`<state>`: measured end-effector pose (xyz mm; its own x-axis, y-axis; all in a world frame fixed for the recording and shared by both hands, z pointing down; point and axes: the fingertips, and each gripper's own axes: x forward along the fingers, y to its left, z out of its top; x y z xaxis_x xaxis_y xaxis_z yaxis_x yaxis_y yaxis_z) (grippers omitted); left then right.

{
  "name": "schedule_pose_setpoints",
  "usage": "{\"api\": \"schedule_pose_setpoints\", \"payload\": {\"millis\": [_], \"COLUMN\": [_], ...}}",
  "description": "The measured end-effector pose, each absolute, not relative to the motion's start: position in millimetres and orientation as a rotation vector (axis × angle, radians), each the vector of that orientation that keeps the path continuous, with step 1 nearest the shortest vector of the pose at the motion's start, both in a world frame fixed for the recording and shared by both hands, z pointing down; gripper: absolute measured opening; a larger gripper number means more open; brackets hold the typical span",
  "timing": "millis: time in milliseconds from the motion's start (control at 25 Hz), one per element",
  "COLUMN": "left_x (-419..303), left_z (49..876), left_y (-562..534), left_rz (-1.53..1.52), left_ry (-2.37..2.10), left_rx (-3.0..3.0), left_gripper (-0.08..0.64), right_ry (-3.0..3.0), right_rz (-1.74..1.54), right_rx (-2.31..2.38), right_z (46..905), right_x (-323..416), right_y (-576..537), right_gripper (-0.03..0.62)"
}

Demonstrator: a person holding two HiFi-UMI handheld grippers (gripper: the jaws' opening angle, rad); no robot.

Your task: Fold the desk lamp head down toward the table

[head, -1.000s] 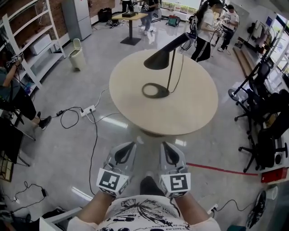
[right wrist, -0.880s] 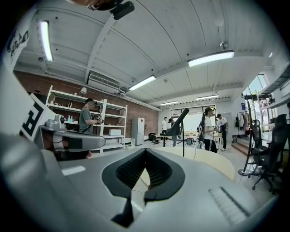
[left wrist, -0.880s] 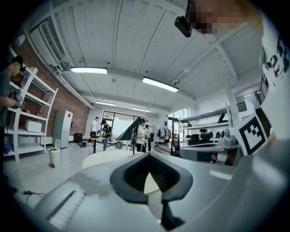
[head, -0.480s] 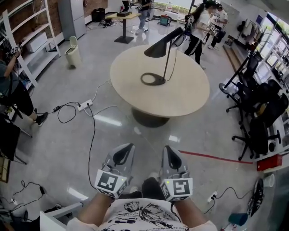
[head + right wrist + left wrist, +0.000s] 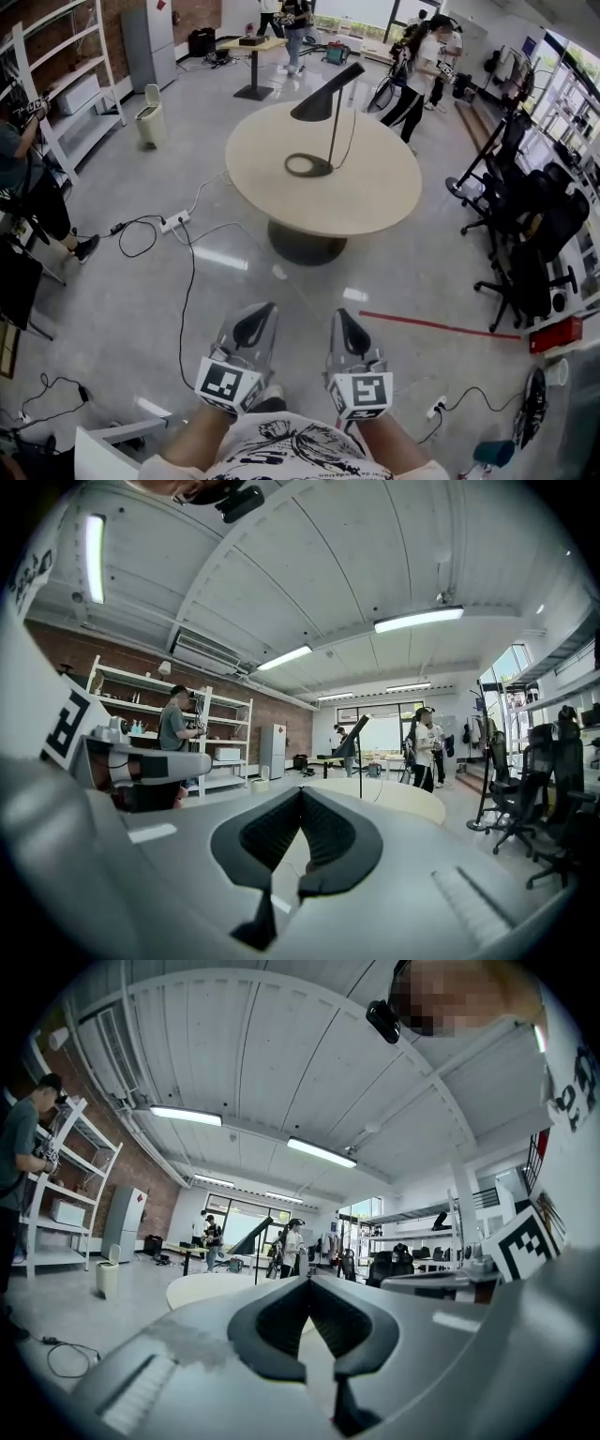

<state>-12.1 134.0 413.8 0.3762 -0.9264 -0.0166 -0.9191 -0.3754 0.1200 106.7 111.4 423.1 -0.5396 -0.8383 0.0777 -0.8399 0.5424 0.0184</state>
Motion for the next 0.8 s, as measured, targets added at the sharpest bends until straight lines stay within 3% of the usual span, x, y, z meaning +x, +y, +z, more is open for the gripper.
{"api": "schedule_pose_setpoints", "payload": {"millis": [800], "left_x": [35], "left_z": [409], "left_y": [206], "left_rz": [-0.135], "left_ry": [-1.686], "left_rx": [2.519], "left_gripper": [0.003], "right_ry": [-2.692], "right_rz": [0.058], "right_rx": [1.388], "right_z": [429], "right_x": [145], "right_y": [188], "right_gripper": [0.008]}}
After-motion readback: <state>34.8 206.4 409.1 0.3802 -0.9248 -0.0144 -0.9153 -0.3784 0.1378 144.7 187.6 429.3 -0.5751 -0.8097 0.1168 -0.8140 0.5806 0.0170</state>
